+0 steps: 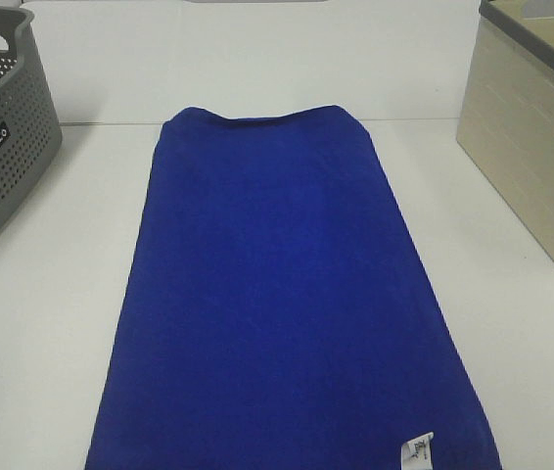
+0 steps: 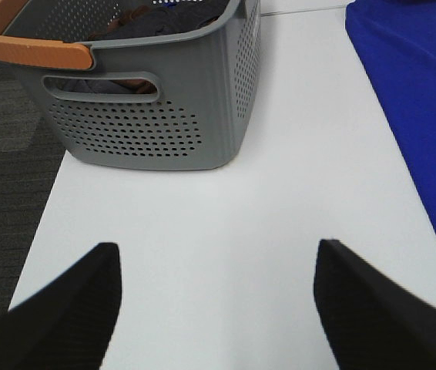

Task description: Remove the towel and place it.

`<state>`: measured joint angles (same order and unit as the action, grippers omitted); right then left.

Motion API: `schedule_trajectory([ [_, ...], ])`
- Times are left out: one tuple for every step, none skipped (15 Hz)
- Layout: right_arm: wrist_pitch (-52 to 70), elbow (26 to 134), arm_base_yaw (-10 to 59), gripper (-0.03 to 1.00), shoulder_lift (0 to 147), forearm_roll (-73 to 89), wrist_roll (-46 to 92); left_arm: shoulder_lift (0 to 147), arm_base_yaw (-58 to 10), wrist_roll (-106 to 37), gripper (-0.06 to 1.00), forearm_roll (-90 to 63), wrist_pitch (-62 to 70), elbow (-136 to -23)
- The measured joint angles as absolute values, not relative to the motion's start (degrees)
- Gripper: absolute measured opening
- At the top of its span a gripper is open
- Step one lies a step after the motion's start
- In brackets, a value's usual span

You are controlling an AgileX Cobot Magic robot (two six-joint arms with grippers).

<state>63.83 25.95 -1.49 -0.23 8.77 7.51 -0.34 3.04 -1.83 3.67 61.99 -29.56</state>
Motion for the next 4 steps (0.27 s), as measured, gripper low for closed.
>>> schedule_trajectory([
  [63.8,26.0,-1.5,0.75,-0.2,8.8,7.5,-0.3,3.0,-1.8,0.67,3.7,62.0,-29.6],
  [63.8,26.0,-1.5,0.75,-0.2,8.8,7.5,-0.3,3.0,-1.8,0.67,3.7,62.0,-29.6],
  [63.8,26.0,-1.5,0.75,-0.2,8.8,7.5,-0.3,3.0,-1.8,0.67,3.7,62.0,-29.6],
  [63.8,26.0,-1.5,0.75,-0.2,8.8,7.5,-0.3,3.0,-1.8,0.67,3.7,62.0,-29.6],
])
